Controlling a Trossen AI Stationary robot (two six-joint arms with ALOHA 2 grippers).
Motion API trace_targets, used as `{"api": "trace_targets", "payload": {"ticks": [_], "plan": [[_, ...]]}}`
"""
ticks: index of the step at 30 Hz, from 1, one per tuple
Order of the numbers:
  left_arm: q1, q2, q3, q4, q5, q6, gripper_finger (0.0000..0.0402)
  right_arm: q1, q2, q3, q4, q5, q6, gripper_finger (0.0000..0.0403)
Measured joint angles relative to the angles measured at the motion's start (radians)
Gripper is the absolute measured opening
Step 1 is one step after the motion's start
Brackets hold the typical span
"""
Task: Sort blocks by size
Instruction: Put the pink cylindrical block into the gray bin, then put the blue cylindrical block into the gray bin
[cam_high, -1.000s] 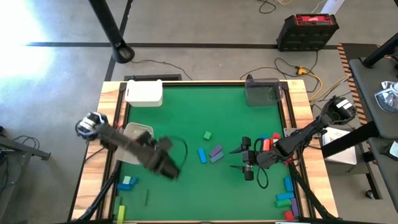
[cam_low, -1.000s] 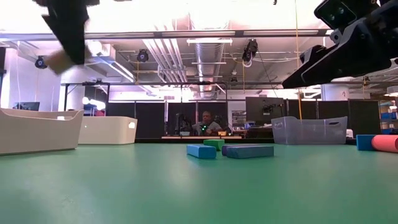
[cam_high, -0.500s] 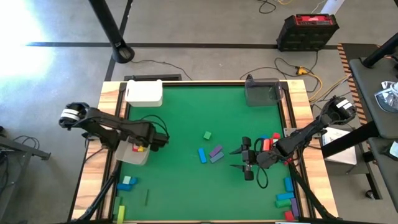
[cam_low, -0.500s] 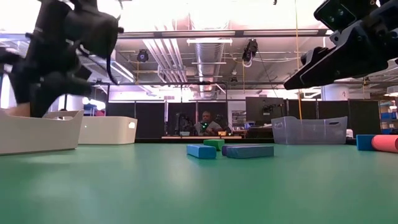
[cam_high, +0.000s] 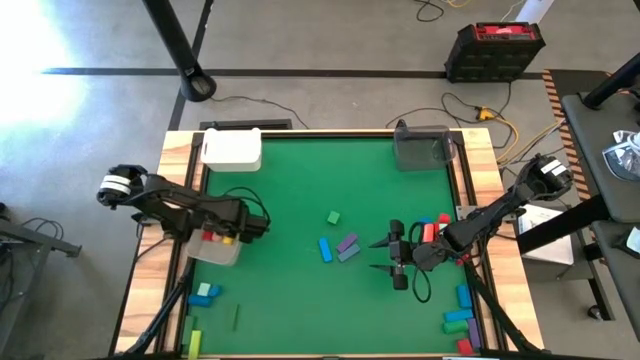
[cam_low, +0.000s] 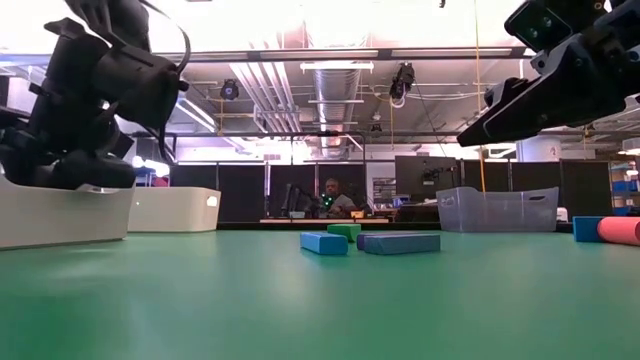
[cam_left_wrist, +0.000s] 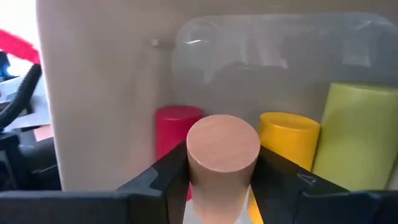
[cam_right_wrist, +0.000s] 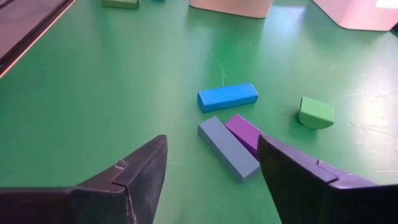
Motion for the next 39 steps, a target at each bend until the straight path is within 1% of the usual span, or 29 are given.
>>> {"api": "trace_targets", "payload": {"ticks": [5,8,11,15,18,20,22,25,27,30,32,35,37,39], "plan": [[-0.001,-0.002,0.002,-0.016,0.0,0.007,0.0173,0.0,0.0,-0.004,-0.001,0.0,0.01,0.0255],[-0.002,-0.003,0.035,-0.069,0.0,0.011,0.0191,0.0,0.0,-0.004,0.0,0.0,0.01,0.0261],[-0.005,-0.005,0.12,-0.15,0.0,0.063,0.0202,0.0,0.0,-0.004,0.0,0.0,0.011,0.0266],[-0.051,-0.006,0.311,-0.227,0.0,0.115,0.0204,0.0,0.0,-0.004,-0.001,0.0,0.009,0.027],[-0.148,-0.006,0.451,-0.212,0.0,0.14,0.02,0.0,0.0,-0.004,-0.002,0.0,0.007,0.0268],[-0.236,0.003,0.522,-0.201,0.0,0.147,0.0197,0.0,0.0,-0.004,-0.015,0.0,0.007,0.0264],[-0.355,0.023,0.58,-0.193,0.001,0.175,0.0194,0.0,0.0,-0.004,-0.025,0.0,0.007,0.026],[-0.527,0.063,0.621,-0.167,0.001,0.211,0.019,0.0,0.0,-0.005,-0.024,0.0,0.012,0.0254],[-0.635,0.094,0.629,-0.106,-0.004,0.219,0.0187,0.0,0.0,-0.004,-0.024,0.0,0.013,0.0252],[-0.759,0.159,0.625,-0.088,-0.054,0.206,0.0179,0.0,0.0,-0.004,-0.022,0.0,0.015,0.0252],[-0.816,0.206,0.615,-0.088,-0.048,0.178,0.0173,0.0,0.0,-0.003,-0.019,0.0,0.014,0.0255],[-0.864,0.276,0.601,-0.092,0.002,0.174,0.0162,0.0,0.0,0.001,-0.008,0.0,0.014,0.0264],[-0.875,0.322,0.597,-0.091,0.029,0.206,0.0156,0.0,0.0,-0.001,0.013,0.0,0.008,0.027],[-0.877,0.362,0.587,-0.093,0.078,0.263,0.015,0.0,0.0,-0.002,0.023,0.001,0.003,0.0276]]}}
